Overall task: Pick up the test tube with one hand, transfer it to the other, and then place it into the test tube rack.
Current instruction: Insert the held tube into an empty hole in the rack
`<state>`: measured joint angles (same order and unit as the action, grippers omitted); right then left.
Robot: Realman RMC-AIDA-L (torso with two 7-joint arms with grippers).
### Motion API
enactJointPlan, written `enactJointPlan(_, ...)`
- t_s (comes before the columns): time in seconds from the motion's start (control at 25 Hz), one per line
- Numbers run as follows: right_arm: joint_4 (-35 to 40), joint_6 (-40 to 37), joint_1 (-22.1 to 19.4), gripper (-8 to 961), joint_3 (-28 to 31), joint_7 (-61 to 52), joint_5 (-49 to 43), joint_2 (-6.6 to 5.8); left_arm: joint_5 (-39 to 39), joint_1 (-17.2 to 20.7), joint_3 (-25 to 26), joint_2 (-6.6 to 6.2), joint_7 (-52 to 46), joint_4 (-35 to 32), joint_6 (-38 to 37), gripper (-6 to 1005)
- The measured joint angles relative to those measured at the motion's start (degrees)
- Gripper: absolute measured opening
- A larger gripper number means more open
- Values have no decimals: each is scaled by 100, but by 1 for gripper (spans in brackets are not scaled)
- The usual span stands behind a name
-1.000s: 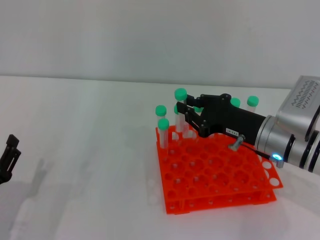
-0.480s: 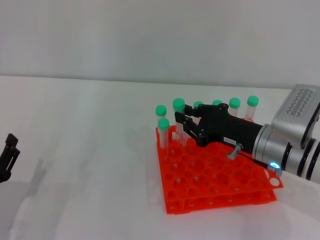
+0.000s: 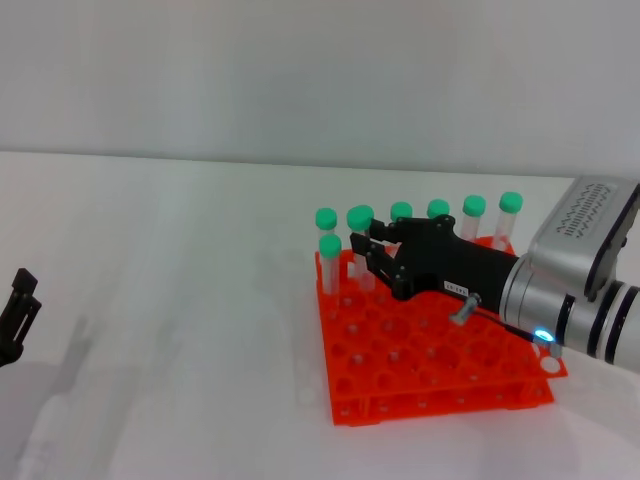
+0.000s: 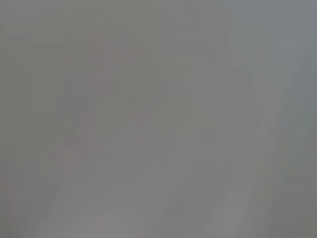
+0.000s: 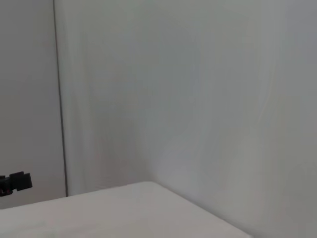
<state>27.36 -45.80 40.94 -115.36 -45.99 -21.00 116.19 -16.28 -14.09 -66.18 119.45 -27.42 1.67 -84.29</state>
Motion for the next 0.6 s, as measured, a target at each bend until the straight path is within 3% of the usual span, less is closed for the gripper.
enactJointPlan(0.6,-52,21,-135,303,-146,53,88,0,-39,1,-37,23,0,0,1,763)
